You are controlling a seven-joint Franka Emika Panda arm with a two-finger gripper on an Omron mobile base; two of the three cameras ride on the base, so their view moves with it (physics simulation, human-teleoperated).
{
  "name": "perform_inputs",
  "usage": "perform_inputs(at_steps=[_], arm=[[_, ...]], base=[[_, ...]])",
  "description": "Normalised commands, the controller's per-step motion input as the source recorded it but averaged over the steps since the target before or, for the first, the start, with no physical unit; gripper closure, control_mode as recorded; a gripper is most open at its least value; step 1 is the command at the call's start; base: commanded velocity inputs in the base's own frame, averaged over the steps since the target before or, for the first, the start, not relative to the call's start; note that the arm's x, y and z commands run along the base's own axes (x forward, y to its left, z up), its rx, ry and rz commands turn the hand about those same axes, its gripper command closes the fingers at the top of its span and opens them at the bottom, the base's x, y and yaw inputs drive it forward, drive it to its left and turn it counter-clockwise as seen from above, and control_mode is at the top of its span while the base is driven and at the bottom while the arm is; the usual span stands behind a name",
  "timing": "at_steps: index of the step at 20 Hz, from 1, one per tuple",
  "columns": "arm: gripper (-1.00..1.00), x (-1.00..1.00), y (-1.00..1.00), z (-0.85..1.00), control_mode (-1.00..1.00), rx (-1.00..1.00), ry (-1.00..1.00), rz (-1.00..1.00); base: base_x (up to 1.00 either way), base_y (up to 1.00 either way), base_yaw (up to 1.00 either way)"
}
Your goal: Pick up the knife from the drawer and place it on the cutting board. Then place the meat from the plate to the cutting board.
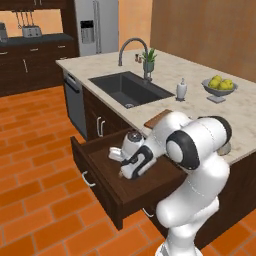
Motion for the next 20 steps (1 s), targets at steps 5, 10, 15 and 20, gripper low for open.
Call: perform_inputs(at_steps=[5, 10, 15, 20], arm=[[1.0, 0.07, -0.36, 1.0, -1.0, 0.0, -0.13, -0.23], [1.0, 0.44, -0.84, 1.0, -1.0, 0.0, -0.01, -0.31], [1.0, 0.71, -0.99, 0.93, -1.0, 0.0, 0.09, -0.32], [1.0, 0.55, -0.56, 0.24, -1.0, 0.01, 0.09, -0.1]], base=[[0.0, 0.0, 0.0], [0.0, 0.0, 0.0], [0.0, 0.0, 0.0], [0.0, 0.0, 0.0]])
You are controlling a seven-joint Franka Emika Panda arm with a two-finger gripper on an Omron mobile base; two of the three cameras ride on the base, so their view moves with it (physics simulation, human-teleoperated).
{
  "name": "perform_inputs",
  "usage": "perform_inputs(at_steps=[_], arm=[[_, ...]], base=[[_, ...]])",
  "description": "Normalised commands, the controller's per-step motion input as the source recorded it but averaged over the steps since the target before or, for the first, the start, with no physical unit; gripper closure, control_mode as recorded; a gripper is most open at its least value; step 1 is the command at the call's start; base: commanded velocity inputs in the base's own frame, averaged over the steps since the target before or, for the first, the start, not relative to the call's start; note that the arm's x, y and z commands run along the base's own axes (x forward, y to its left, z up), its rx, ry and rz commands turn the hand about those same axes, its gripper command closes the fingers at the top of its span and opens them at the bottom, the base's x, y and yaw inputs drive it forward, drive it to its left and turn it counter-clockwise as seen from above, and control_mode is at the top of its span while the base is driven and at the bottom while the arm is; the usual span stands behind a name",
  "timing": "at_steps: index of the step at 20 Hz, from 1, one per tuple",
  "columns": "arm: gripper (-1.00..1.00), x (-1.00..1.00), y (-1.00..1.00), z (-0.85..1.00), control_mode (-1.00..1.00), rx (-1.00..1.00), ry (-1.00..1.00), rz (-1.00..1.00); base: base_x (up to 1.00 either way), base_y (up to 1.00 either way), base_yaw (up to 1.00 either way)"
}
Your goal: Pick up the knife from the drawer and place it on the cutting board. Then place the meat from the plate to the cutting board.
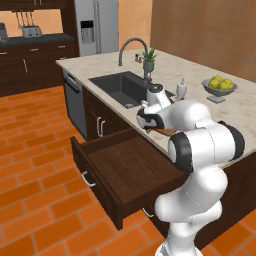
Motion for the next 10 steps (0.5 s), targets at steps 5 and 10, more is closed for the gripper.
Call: perform_inputs(at_steps=[5, 10], arm=[[1.0, 0.02, -0.09, 0.0, -1.0, 0.0, 0.0, 0.0], [1.0, 0.0, -0.03, 0.0, -1.0, 0.0, 0.0, 0.0]], base=[[0.0, 0.0, 0.0], [0.0, 0.0, 0.0]])
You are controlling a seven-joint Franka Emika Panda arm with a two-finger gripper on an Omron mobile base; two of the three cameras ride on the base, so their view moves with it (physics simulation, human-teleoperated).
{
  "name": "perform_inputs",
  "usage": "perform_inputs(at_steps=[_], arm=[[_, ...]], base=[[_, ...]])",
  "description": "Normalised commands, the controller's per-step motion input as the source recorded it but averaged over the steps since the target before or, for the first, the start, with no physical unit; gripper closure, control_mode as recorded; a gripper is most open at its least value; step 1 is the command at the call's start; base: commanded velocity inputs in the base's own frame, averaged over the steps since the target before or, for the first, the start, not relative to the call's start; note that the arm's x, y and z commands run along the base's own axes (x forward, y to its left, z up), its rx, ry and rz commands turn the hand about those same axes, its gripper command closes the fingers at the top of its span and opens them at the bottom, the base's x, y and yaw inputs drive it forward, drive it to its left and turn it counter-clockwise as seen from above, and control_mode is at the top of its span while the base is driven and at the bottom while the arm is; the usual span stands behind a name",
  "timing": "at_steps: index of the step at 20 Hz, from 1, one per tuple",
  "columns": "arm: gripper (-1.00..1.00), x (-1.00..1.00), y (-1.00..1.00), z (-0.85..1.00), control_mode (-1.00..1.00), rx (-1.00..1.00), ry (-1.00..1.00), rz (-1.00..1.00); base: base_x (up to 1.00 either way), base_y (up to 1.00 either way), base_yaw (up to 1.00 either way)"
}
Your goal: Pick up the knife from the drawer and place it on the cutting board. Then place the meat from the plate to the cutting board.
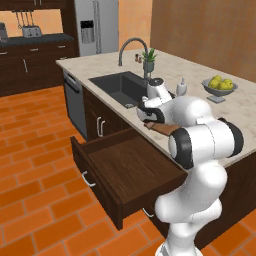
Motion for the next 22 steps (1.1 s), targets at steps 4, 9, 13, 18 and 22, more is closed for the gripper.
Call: perform_inputs(at_steps=[4, 9, 13, 18, 22], arm=[[1.0, 0.0, -0.01, 0.0, -1.0, 0.0, 0.0, 0.0], [1.0, 0.1, -0.03, 0.0, -1.0, 0.0, 0.0, 0.0], [1.0, 0.61, -0.21, -0.02, -1.0, 0.0, 0.05, 0.01], [1.0, 0.93, -0.82, -0.28, -1.0, 0.06, 0.08, 0.22], [1.0, 0.96, -0.97, -0.53, -1.0, 0.09, 0.12, 0.23]], base=[[0.0, 0.0, 0.0], [0.0, 0.0, 0.0], [0.0, 0.0, 0.0], [0.0, 0.0, 0.0], [0.0, 0.0, 0.0]])
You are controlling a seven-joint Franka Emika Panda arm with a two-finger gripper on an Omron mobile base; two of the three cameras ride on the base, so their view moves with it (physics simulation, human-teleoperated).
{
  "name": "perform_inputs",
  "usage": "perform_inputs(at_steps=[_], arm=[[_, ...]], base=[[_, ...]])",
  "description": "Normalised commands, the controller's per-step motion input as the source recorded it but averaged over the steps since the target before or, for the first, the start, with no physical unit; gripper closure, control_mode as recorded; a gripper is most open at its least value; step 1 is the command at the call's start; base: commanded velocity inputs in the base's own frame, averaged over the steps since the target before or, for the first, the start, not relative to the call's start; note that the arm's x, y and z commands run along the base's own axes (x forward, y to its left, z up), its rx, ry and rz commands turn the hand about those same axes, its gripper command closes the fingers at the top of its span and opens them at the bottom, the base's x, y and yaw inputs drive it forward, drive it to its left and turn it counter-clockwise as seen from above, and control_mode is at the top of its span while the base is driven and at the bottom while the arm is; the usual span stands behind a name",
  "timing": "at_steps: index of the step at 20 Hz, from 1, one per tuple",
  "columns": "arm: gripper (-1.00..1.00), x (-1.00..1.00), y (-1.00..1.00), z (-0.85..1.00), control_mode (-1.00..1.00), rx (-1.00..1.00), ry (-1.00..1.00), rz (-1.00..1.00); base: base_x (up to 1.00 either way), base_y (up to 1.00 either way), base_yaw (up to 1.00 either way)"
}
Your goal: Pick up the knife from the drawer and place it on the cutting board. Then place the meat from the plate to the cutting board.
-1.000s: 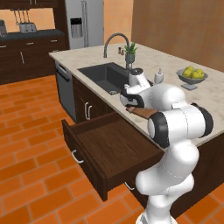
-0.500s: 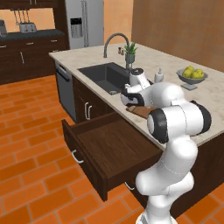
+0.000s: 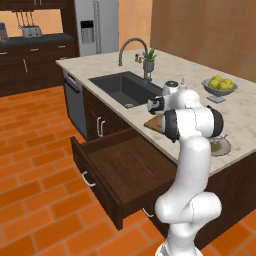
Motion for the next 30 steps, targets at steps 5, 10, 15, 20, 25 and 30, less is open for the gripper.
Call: perform_inputs(at_steps=[5, 10, 15, 20, 25, 30], arm=[[1.0, 0.49, -0.29, -0.44, -1.0, 0.01, 0.11, 0.06], [-1.0, 0.33, 0.01, -0.71, -1.0, 0.0, 0.04, 0.0], [-1.0, 0.13, 0.08, -0.13, -1.0, 0.0, -0.04, -0.02], [-1.0, -0.45, -0.17, 0.73, -1.0, 0.05, -0.2, 0.0], [-1.0, -1.0, -0.77, 0.71, -1.0, 0.02, -0.31, 0.0], [-1.0, -1.0, -0.91, 0.15, -1.0, 0.0, -0.12, -0.08]], base=[[0.0, 0.0, 0.0], [0.0, 0.0, 0.0], [0.0, 0.0, 0.0], [0.0, 0.0, 0.0], [0.0, 0.0, 0.0], [0.0, 0.0, 0.0]])
